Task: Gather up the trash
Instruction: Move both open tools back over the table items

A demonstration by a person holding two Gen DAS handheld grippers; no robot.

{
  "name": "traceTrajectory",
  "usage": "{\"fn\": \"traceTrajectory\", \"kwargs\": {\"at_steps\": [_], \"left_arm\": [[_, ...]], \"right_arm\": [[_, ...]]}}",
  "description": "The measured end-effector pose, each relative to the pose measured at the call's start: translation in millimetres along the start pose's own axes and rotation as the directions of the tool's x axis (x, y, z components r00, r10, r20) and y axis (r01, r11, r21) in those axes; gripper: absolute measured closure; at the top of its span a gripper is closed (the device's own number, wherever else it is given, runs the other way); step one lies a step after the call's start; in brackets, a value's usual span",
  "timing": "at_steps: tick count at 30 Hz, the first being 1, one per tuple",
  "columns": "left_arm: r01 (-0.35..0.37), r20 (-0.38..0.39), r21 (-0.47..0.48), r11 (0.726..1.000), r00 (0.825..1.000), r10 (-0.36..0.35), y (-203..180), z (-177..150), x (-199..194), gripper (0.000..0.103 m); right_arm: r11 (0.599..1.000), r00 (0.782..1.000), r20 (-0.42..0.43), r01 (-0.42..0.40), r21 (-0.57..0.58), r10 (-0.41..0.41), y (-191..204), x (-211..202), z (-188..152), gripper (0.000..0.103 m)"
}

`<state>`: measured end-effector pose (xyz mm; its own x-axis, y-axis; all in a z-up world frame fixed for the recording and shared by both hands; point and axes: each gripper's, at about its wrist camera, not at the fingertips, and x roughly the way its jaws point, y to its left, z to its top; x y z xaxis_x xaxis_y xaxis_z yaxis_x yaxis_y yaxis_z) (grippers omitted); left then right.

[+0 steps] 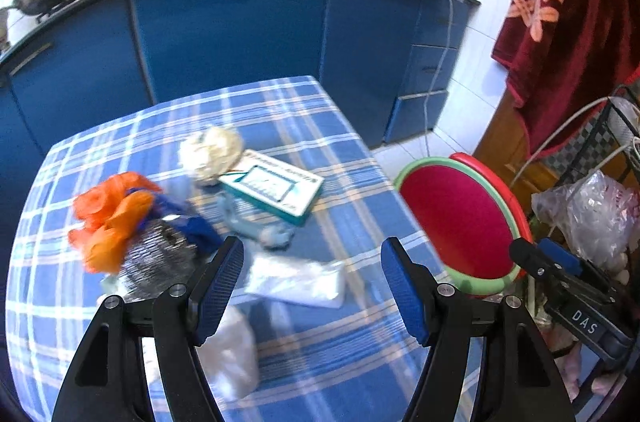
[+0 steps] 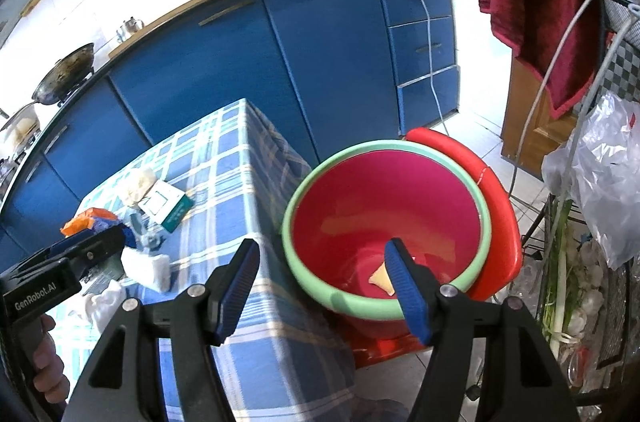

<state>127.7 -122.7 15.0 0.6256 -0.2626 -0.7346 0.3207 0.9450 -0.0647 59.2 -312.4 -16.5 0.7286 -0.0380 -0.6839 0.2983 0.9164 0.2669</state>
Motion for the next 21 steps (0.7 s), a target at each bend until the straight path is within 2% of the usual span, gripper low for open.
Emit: {"fn": "traceTrajectory", "kwargs": {"at_steps": [8, 13, 21], "left_arm": [[-0.058, 0.014, -0.062, 0.996, 0.998, 0.059, 36.7, -13.3, -22.6, 0.030], [-0.104, -0.006, -0.102, 0.989, 0.995, 0.104, 58.0, -24.9, -31.1, 0.030], [-0.124, -0.041, -0.148, 0.981, 0.992, 0.119, 77.3, -47.9, -34.2, 0.030]], "right_arm": [[0.999, 0.999, -0.006, -0.033, -0.039, 0.033, 21.2, -3.8, -4.2, 0.034], [0.996, 0.998, -0.010, -0.056, -0.065, 0.056, 36.1, -5.4, -8.4, 0.034], [0.992, 0.996, -0.028, -0.083, -0.097, 0.081, 50.6, -6.1, -18.9, 0.033]]}}
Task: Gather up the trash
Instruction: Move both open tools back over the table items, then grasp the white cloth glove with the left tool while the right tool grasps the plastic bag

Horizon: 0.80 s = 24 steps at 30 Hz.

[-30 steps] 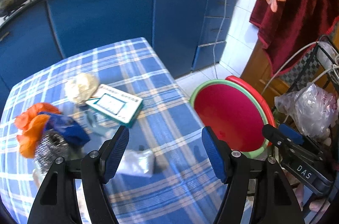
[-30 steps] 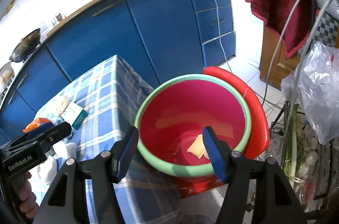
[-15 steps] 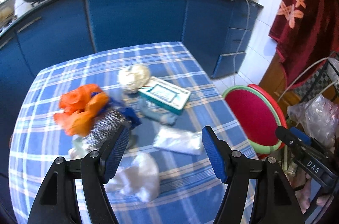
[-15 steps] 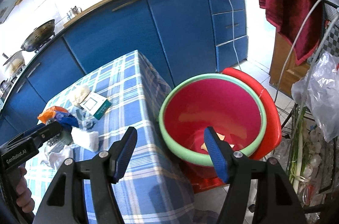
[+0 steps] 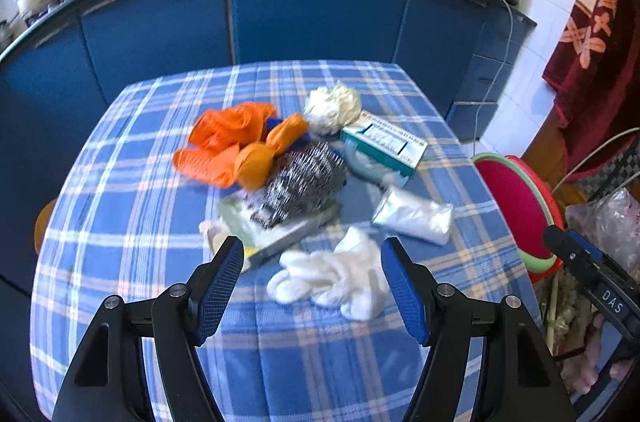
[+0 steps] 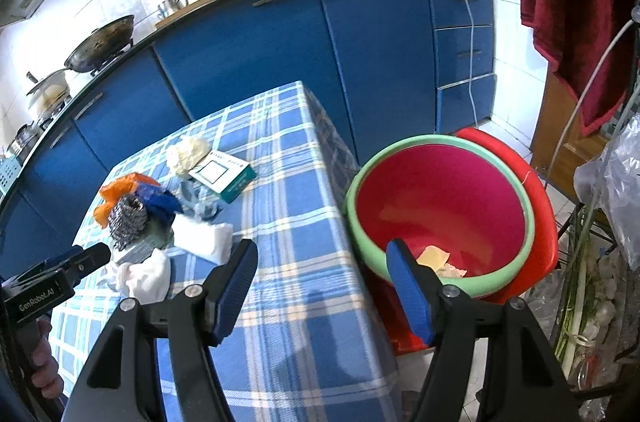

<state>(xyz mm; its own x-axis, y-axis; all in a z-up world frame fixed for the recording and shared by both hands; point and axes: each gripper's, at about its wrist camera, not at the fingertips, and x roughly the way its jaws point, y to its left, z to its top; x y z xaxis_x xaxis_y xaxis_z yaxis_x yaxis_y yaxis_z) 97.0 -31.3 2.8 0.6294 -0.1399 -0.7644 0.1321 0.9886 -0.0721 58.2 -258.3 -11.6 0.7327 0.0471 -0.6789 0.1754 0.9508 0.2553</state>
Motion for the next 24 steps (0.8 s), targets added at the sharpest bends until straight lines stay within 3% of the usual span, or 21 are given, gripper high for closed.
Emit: {"fn": "traceTrajectory", "kwargs": {"at_steps": [13, 21, 24], "left_arm": [[0.039, -0.063, -0.025, 0.999, 0.997, -0.040, -7.7, -19.8, 28.2, 0.030], [0.030, -0.100, -0.037, 0.999, 0.994, -0.033, -12.9, -20.1, 57.9, 0.030], [0.009, -0.082, -0.014, 1.000, 0.997, -0.010, -16.9, -20.2, 61.1, 0.028]], "right_arm": [[1.000, 1.000, -0.023, -0.005, -0.010, 0.004, 3.2, 2.8, -10.9, 0.032], [1.000, 0.999, -0.034, 0.001, -0.003, -0.001, -1.7, 7.0, -11.7, 0.031], [1.000, 0.999, -0.038, 0.002, -0.002, -0.002, -2.4, 8.8, -12.3, 0.031]]}}
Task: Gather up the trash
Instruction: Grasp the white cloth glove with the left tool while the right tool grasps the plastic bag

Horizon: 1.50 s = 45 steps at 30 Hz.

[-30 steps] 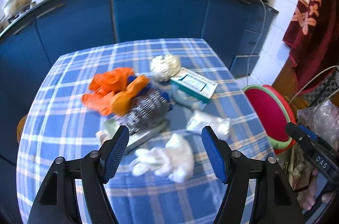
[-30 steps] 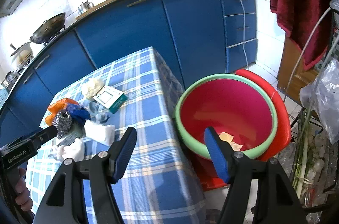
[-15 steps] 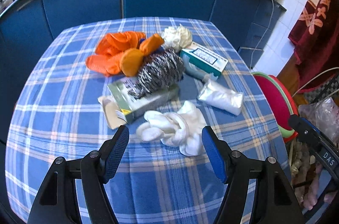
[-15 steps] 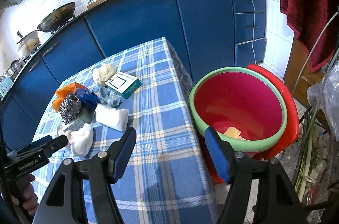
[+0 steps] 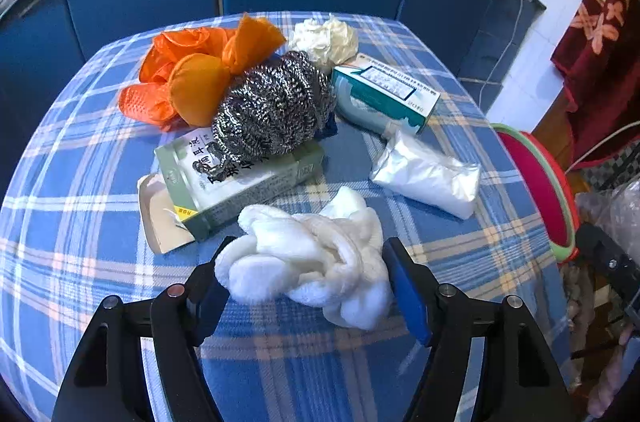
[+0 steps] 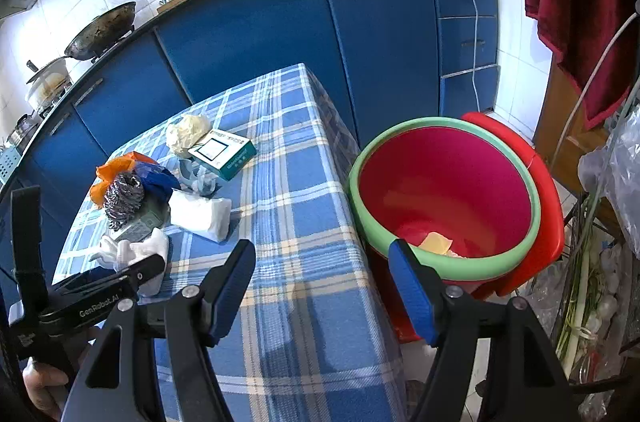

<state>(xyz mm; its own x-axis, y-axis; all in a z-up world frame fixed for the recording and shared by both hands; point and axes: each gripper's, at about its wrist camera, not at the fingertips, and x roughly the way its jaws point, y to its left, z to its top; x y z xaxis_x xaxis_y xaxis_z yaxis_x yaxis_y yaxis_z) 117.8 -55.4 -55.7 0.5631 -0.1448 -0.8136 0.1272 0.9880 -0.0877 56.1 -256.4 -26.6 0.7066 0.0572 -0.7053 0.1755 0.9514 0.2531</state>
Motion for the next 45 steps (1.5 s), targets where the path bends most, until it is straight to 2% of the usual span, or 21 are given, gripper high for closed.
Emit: {"fn": "traceTrajectory", "kwargs": {"at_steps": [5, 9, 11, 12, 14, 15, 19, 32, 35, 45], "left_arm": [[-0.006, 0.007, 0.008, 1.000, 1.000, 0.006, -2.1, -0.3, 1.1, 0.028], [0.033, 0.014, -0.001, 0.999, 0.999, -0.033, 0.4, -2.6, -1.2, 0.030], [0.046, 0.020, -0.001, 0.999, 0.999, -0.046, 2.2, -3.6, -3.7, 0.037], [0.054, 0.022, 0.001, 0.999, 0.998, -0.054, 2.7, -4.2, -4.7, 0.046], [0.057, 0.029, 0.007, 0.998, 0.998, -0.057, 4.0, -5.3, -6.9, 0.053], [0.058, 0.033, 0.013, 0.998, 0.998, -0.058, 4.5, -5.7, -8.0, 0.060], [0.075, 0.043, 0.015, 0.997, 0.996, -0.076, 9.9, -7.8, -14.3, 0.067], [0.037, 0.158, -0.013, 0.999, 0.987, -0.034, 40.6, 0.8, -57.9, 0.068], [0.022, 0.166, -0.030, 0.999, 0.986, -0.017, 49.6, 3.4, -60.5, 0.068], [0.005, 0.162, -0.072, 0.997, 0.987, 0.006, 67.5, 3.7, -59.7, 0.068]], "right_arm": [[1.000, 1.000, -0.010, -0.001, -0.001, 0.001, 0.4, 3.9, -0.6, 0.031], [1.000, 1.000, -0.015, -0.004, -0.012, 0.003, 4.1, 5.4, -0.8, 0.031], [1.000, 1.000, -0.017, -0.005, -0.020, 0.004, 6.8, 5.9, -1.0, 0.031], [1.000, 1.000, -0.019, -0.006, -0.024, 0.005, 8.8, 6.6, -0.9, 0.031], [0.999, 1.000, -0.022, -0.010, -0.032, 0.010, 12.1, 7.5, -0.6, 0.031], [0.999, 1.000, -0.023, -0.011, -0.035, 0.010, 13.8, 7.9, -0.3, 0.031], [0.998, 0.999, -0.030, -0.020, -0.054, 0.018, 22.2, 10.4, 0.3, 0.031], [0.989, 0.996, -0.055, -0.080, -0.121, 0.074, 63.9, 28.5, 8.3, 0.031], [0.985, 0.992, -0.076, -0.107, -0.133, 0.097, 73.5, 37.8, 12.1, 0.031], [0.979, 0.988, -0.127, -0.112, -0.173, 0.090, 95.6, 76.3, 23.1, 0.031]]}}
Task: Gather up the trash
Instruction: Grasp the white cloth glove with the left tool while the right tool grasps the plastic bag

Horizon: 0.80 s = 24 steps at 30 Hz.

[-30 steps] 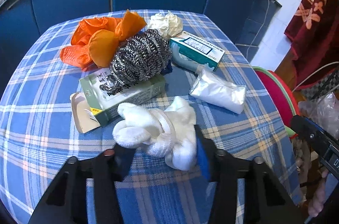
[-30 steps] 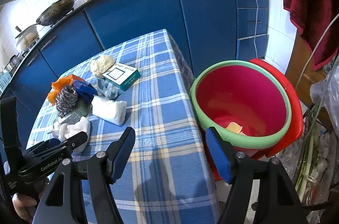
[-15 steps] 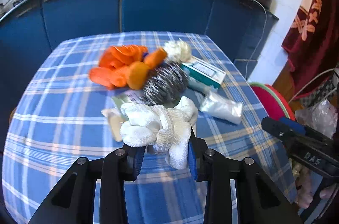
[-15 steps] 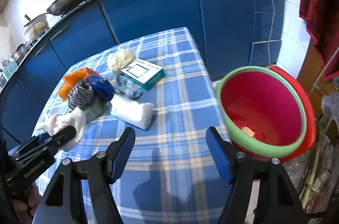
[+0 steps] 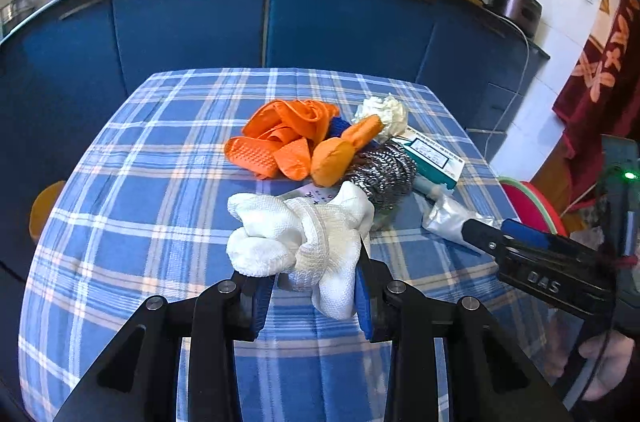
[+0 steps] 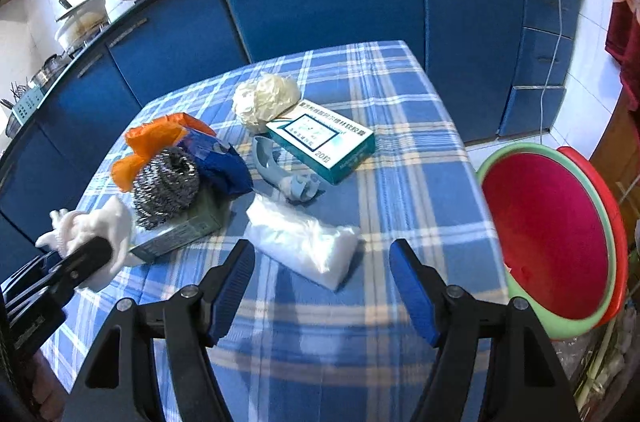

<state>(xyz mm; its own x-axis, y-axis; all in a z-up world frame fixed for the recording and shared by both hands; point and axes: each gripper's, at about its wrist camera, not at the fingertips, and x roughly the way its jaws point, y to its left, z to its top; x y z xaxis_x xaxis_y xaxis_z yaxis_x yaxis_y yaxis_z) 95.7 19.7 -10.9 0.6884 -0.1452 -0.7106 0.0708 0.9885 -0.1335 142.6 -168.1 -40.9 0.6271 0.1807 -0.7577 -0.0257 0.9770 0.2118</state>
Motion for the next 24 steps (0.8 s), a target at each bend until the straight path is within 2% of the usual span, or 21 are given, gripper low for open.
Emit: {"fn": "traceTrajectory", "kwargs": {"at_steps": [7, 12, 19, 24], "left_arm": [[0.004, 0.007, -0.001, 1.000, 1.000, -0.004, 1.5, 0.3, -1.4, 0.068], [0.012, 0.008, 0.004, 1.000, 1.000, -0.012, -0.8, -0.1, -2.3, 0.067], [0.020, 0.011, 0.008, 1.000, 1.000, -0.020, -3.0, -0.9, -5.0, 0.067], [0.029, 0.017, 0.016, 0.999, 0.999, -0.029, -6.3, -1.7, -8.4, 0.067]], "right_arm": [[1.000, 0.999, -0.037, -0.015, -0.007, 0.014, 1.6, 17.9, 2.6, 0.034], [0.999, 0.999, -0.036, -0.023, -0.042, 0.021, 7.7, 17.6, 0.6, 0.051], [0.995, 0.999, -0.017, -0.039, -0.087, 0.038, 15.7, 10.6, -5.6, 0.064], [0.993, 0.998, -0.006, -0.066, -0.098, 0.066, 19.0, 2.1, -10.6, 0.077]]}}
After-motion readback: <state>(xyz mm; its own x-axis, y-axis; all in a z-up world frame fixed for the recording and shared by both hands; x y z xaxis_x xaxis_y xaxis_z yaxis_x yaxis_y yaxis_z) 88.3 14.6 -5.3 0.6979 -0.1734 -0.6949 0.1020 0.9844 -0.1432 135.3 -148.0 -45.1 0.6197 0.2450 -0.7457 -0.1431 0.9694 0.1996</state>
